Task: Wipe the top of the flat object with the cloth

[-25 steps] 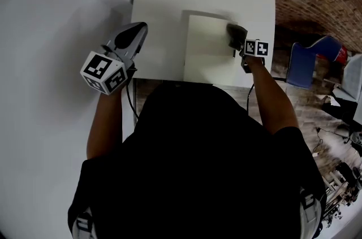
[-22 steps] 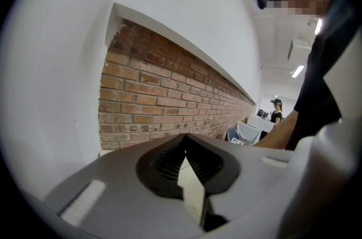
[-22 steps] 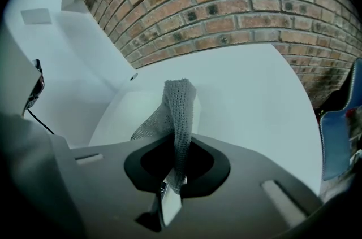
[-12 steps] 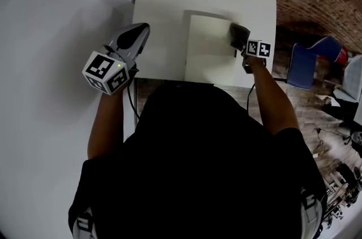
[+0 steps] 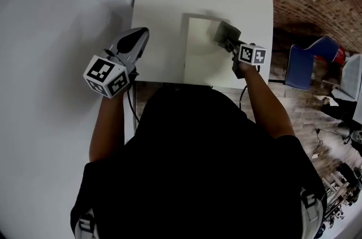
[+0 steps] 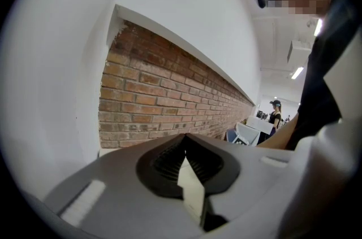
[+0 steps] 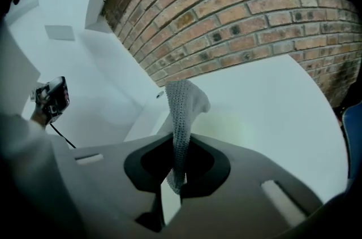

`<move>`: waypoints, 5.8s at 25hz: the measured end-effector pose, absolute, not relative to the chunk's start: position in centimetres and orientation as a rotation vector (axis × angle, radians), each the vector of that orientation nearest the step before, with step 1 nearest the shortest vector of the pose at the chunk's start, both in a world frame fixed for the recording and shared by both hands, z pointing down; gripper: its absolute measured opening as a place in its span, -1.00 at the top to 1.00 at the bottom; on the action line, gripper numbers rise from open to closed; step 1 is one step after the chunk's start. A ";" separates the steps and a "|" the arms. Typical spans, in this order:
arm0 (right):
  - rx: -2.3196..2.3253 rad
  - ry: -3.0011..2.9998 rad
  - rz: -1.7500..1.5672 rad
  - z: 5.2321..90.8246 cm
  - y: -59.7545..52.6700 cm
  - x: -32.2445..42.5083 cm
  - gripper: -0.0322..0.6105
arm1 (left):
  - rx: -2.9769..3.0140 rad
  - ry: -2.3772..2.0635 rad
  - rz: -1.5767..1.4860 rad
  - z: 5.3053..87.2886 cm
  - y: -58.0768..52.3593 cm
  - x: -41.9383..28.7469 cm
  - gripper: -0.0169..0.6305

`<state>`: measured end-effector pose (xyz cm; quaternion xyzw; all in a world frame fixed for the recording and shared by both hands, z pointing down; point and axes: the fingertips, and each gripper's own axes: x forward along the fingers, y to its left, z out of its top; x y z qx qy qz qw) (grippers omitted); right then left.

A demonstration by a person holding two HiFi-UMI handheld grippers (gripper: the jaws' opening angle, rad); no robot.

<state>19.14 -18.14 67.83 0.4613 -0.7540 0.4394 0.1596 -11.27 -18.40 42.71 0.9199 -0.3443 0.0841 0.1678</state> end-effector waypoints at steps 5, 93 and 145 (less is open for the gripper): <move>1.211 -2.253 1.340 66.4 -17.4 14.4 0.87 | 2.608 -0.987 0.244 42.7 -18.1 -11.7 0.94; 1.245 -2.111 1.293 69.4 -10.1 20.8 0.87 | 2.625 -0.711 0.374 45.8 -15.7 -6.6 0.94; 1.000 -2.034 1.450 73.7 -1.5 10.2 0.87 | 2.668 -0.581 0.488 46.2 -14.1 -6.8 0.94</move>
